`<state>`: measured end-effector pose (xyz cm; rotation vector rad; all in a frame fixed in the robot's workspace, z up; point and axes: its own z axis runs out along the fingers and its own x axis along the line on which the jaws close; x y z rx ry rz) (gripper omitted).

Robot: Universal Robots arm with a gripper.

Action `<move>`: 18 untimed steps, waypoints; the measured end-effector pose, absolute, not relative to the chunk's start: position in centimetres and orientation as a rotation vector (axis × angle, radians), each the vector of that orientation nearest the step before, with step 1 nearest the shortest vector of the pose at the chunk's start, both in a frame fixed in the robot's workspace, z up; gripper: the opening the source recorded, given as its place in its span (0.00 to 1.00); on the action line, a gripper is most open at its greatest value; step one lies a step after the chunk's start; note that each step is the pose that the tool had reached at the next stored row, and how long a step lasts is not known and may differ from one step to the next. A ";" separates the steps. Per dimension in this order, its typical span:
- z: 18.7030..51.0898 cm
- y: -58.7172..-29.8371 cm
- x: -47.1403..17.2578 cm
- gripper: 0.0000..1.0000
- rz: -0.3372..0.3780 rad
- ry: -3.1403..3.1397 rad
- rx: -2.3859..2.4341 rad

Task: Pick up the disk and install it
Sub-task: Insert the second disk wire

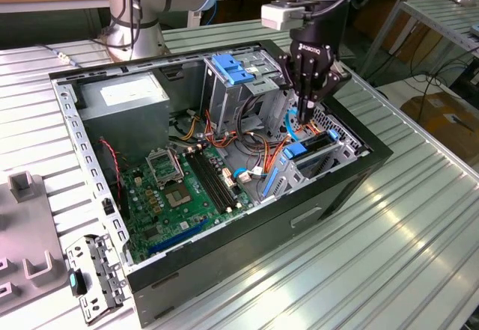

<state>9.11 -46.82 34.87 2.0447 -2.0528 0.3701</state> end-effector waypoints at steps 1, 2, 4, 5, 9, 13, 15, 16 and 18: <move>34.8 -47.1 9.0 0.16 0.370 -2.054 2.047; 34.8 -47.2 8.9 0.16 0.371 -2.055 2.048; 34.8 -47.3 8.7 0.16 0.372 -2.055 2.049; 34.8 -47.3 8.7 0.16 0.372 -2.055 2.049; 34.8 -47.3 8.7 0.16 0.372 -2.055 2.049; 34.8 -47.3 8.6 0.16 0.372 -2.054 2.049; 34.8 -47.3 8.6 0.16 0.372 -2.054 2.049; 34.8 -47.3 8.6 0.16 0.372 -2.054 2.049; 34.8 -47.3 8.6 0.16 0.372 -2.055 2.049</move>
